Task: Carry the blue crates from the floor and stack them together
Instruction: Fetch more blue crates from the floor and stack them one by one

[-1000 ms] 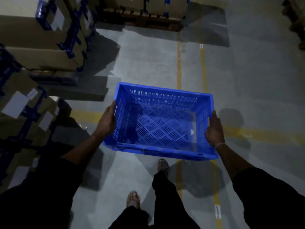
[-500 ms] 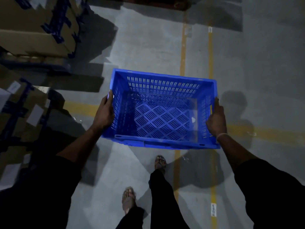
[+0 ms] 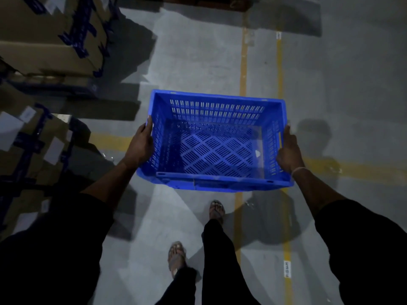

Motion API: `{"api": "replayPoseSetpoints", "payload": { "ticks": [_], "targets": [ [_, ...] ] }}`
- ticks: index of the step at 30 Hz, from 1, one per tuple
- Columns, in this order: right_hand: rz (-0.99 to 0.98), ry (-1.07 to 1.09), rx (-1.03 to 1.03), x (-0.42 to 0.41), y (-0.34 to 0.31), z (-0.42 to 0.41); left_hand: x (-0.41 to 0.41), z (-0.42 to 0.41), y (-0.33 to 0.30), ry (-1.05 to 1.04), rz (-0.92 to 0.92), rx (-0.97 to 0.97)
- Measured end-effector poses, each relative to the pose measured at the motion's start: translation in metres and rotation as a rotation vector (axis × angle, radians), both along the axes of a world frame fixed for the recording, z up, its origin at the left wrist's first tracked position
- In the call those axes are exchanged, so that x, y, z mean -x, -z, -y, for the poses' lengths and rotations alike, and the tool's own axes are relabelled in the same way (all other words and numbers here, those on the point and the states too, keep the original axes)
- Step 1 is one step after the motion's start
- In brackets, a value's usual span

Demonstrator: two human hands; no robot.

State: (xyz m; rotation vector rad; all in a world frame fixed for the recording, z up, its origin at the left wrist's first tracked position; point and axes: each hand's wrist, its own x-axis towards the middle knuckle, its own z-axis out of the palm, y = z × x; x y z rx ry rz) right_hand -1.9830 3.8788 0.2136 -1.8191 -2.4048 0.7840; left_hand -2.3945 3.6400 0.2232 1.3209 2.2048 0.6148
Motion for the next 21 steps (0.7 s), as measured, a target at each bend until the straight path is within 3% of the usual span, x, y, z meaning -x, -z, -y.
{"api": "replayPoseSetpoints", "payload": {
  "ticks": [9,16,18,21],
  "targets": [
    [0.036,0.043,-0.183,0.0,0.023,0.009,-0.004,-0.003,0.008,-0.006,-0.025,-0.085],
    [0.021,0.038,-0.177,0.002,0.028,-0.004,-0.015,-0.013,0.022,0.029,-0.296,-0.039],
    [0.021,0.019,-0.142,0.0,0.025,-0.003,-0.015,-0.005,0.029,-0.031,-0.301,-0.012],
    [0.078,-0.026,-0.12,-0.006,0.019,0.013,-0.015,0.007,0.035,0.066,-0.385,0.04]
  ]
}}
